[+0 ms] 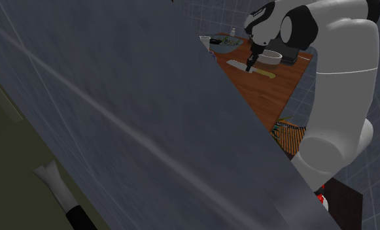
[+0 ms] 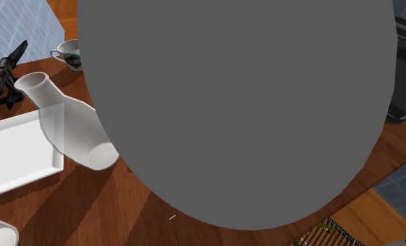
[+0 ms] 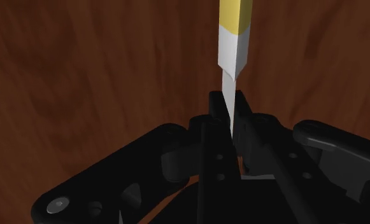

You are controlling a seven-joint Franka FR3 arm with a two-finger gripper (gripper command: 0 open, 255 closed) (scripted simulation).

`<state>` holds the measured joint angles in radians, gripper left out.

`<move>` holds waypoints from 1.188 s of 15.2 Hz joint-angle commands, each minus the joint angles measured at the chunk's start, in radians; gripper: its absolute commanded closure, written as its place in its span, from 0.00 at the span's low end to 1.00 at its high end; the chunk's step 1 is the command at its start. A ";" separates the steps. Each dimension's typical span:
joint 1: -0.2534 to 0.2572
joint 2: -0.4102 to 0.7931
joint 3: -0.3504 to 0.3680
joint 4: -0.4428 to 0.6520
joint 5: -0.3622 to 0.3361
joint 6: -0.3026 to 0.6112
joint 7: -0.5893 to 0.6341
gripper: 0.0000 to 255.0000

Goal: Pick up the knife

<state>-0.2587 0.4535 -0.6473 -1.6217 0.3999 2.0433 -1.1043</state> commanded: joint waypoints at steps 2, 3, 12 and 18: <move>0.000 0.000 0.000 0.000 0.000 0.000 0.000 1.00; 0.000 0.000 0.000 0.000 0.000 0.000 0.000 1.00; 0.000 -0.025 -0.013 0.062 -0.024 -0.080 0.021 1.00; -0.004 -0.038 -0.020 0.125 -0.039 -0.152 0.037 1.00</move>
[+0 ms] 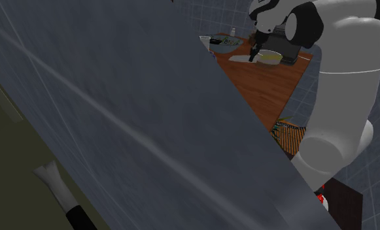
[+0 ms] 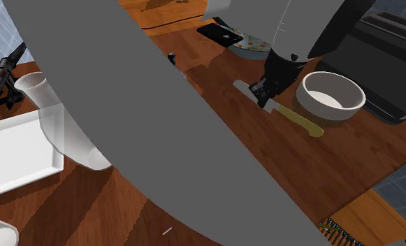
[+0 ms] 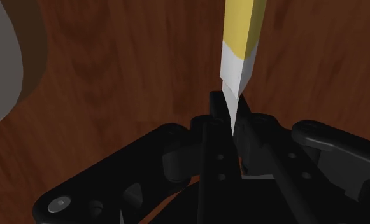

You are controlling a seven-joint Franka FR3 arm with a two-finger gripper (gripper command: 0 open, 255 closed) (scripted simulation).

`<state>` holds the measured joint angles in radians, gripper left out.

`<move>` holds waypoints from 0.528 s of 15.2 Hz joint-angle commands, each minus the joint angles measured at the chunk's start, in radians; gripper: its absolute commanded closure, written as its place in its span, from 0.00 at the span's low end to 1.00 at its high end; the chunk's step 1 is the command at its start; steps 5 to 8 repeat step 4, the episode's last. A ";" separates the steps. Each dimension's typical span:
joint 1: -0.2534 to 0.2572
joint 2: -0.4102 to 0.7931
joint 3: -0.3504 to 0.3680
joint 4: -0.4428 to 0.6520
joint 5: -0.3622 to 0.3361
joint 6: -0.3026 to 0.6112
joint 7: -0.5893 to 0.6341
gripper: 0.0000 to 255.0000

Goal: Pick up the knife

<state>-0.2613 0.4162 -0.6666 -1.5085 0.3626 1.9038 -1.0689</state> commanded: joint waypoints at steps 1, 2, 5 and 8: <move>-0.003 -0.002 -0.002 0.023 -0.004 -0.025 0.004 1.00; -0.005 -0.004 -0.003 0.035 -0.005 -0.037 0.006 1.00; -0.005 -0.004 -0.003 0.037 -0.005 -0.039 0.007 1.00; -0.005 -0.004 -0.003 0.037 -0.005 -0.039 0.007 1.00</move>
